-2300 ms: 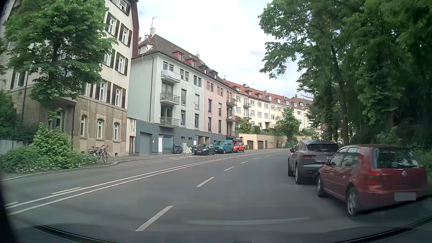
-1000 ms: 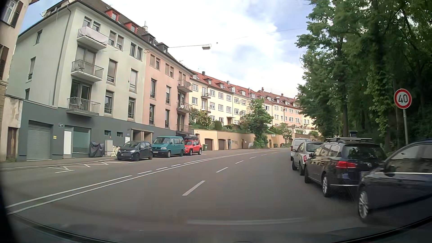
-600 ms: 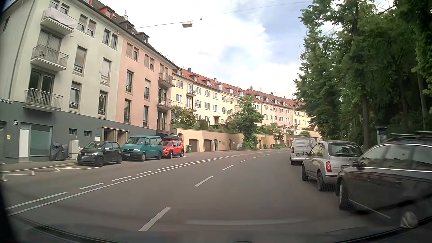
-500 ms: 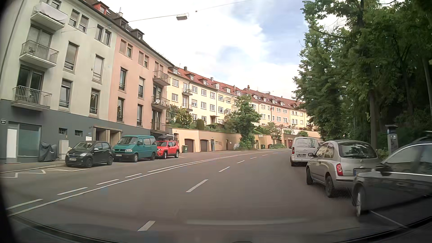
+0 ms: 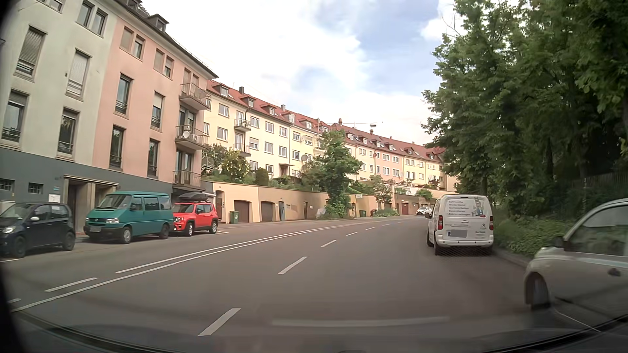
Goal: Follow the waypoints while adhering to traffic rules and regulations
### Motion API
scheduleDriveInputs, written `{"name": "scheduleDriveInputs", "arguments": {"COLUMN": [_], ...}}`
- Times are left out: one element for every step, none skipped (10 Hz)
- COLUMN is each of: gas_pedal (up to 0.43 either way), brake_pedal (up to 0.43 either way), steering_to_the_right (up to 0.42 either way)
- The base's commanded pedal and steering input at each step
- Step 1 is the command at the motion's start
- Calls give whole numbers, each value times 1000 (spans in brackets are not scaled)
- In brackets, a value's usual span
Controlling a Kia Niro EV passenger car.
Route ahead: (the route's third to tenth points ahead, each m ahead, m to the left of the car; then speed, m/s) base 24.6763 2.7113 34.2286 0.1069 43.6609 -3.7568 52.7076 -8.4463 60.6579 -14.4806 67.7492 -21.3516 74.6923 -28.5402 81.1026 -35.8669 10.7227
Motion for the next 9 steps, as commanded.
{"name": "scheduleDriveInputs", "arguments": {"gas_pedal": [79,87,98,118,118,118,118,130,130], "brake_pedal": [0,0,0,0,0,0,0,0,0], "steering_to_the_right": [51,52,55,58,59,59,59,59,59]}}
